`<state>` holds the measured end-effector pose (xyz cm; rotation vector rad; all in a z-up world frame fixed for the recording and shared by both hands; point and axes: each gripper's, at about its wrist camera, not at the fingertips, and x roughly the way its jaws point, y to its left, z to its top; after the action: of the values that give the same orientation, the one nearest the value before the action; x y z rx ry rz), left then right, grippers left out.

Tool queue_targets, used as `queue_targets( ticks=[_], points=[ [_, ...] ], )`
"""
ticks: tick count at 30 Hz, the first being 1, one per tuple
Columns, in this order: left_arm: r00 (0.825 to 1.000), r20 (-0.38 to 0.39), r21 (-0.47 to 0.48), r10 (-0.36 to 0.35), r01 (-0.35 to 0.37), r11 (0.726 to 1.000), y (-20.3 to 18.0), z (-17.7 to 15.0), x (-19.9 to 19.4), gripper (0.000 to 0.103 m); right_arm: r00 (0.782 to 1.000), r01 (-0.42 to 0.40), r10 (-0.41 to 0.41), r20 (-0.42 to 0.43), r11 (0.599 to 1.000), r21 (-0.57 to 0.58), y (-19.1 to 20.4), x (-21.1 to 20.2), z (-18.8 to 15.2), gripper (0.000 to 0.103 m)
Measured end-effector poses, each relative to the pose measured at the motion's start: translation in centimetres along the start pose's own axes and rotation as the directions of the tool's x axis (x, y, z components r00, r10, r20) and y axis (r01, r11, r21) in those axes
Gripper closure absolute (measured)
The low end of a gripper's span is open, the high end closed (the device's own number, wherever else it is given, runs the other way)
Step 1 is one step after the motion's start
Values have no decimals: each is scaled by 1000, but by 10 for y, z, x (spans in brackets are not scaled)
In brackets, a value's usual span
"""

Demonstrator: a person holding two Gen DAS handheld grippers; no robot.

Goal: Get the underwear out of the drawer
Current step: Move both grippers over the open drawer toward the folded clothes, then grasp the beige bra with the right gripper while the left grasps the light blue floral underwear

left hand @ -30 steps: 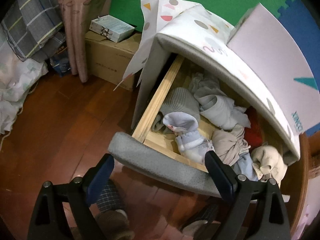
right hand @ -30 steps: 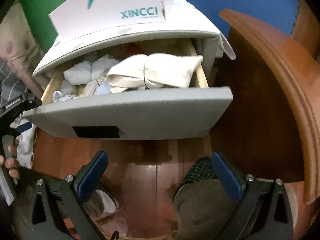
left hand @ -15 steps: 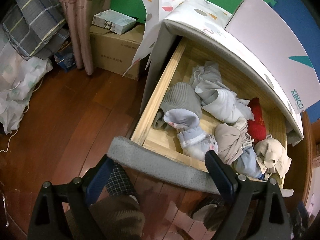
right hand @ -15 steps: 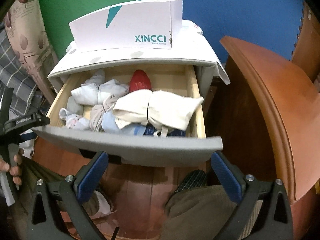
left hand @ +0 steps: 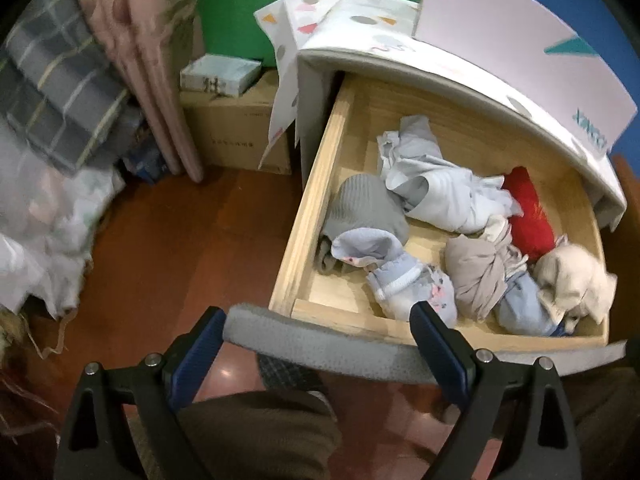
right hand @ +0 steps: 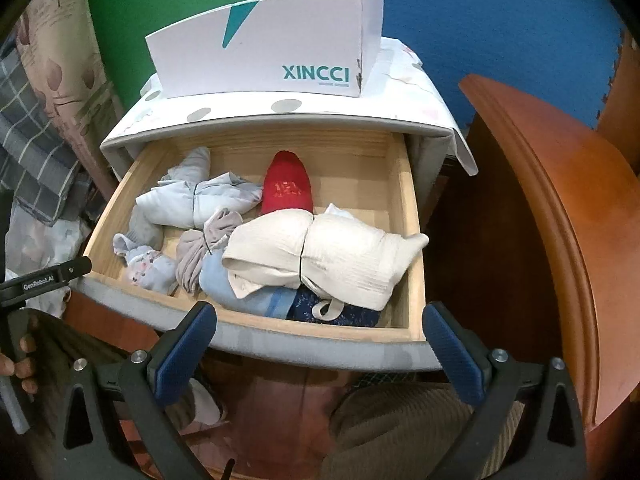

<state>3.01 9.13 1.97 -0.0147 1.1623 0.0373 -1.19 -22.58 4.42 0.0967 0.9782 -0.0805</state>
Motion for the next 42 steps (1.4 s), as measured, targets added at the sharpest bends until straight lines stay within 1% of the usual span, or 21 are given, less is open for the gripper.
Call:
queue_targets(
  ticks=[2, 5, 9, 10, 12, 14, 16, 17, 18, 22, 24, 25, 27, 31, 35, 38, 39, 42],
  points=[
    [1000, -1, 22, 16, -16, 1000, -4, 3, 0, 7, 1000, -15, 15, -18, 1000, -12, 0, 5, 6, 1],
    [1000, -2, 55, 13, -13, 998, -7, 4, 1, 7, 997, -53, 51, -54, 998, -37, -2, 12, 14, 1],
    [1000, 3, 91, 19, -19, 996, -10, 5, 2, 8, 991, -78, 68, -111, 993, -87, -4, 24, 30, 1],
    [1000, 3, 94, 20, -20, 995, -11, 3, 1, 8, 988, -78, 63, -139, 991, -108, -4, 29, 37, 1],
    [1000, -2, 117, 28, -27, 993, -14, 5, 2, 9, 982, -107, 84, -168, 985, -136, -2, 36, 44, 1],
    [1000, 0, 137, 31, -31, 990, -15, 6, -1, 9, 973, -119, 83, -216, 980, -160, 0, 46, 53, 1],
    [1000, 6, 156, 16, -17, 988, -16, 9, -6, 9, 957, -171, 120, -266, 969, -176, 2, 56, 60, 1],
    [1000, 7, 162, 3, -4, 987, -16, 10, -9, 9, 951, -181, 124, -284, 966, -184, 2, 60, 63, 1],
    [1000, 5, 170, -19, 18, 985, -16, 13, -12, 9, 942, -185, 118, -313, 963, -193, 3, 66, 66, 1],
    [997, -19, 205, -80, 82, 975, -19, 20, -15, 9, 927, -167, 60, -370, 950, -265, 6, 84, 70, 1],
    [995, -30, 231, -99, 103, 967, -23, 22, -14, 9, 908, -179, 42, -417, 938, -297, 7, 95, 67, 1],
    [994, -36, 246, -104, 109, 963, -25, 23, -14, 9, 902, -181, 30, -431, 932, -314, 9, 99, 65, 1],
    [992, -52, 271, -115, 125, 955, -29, 24, -11, 9, 895, -176, 1, -446, 919, -352, 11, 106, 62, 1],
    [988, -92, 289, -123, 145, 946, -33, 24, -2, 9, 892, -156, -49, -449, 899, -410, 15, 118, 59, 1],
    [984, -113, 284, -139, 166, 944, -32, 26, 5, 9, 888, -164, -57, -456, 888, -430, 22, 132, 56, 1],
    [981, -124, 264, -150, 178, 948, -32, 30, 9, 9, 888, -164, -55, -457, 890, -425, 25, 138, 53, 3],
    [980, -130, 259, -150, 180, 949, -32, 31, 11, 9, 887, -164, -52, -459, 894, -417, 25, 139, 51, 5],
    [977, -142, 252, -157, 189, 949, -33, 33, 14, 9, 891, -158, -30, -454, 916, -370, 22, 140, 51, 10]
  ],
)
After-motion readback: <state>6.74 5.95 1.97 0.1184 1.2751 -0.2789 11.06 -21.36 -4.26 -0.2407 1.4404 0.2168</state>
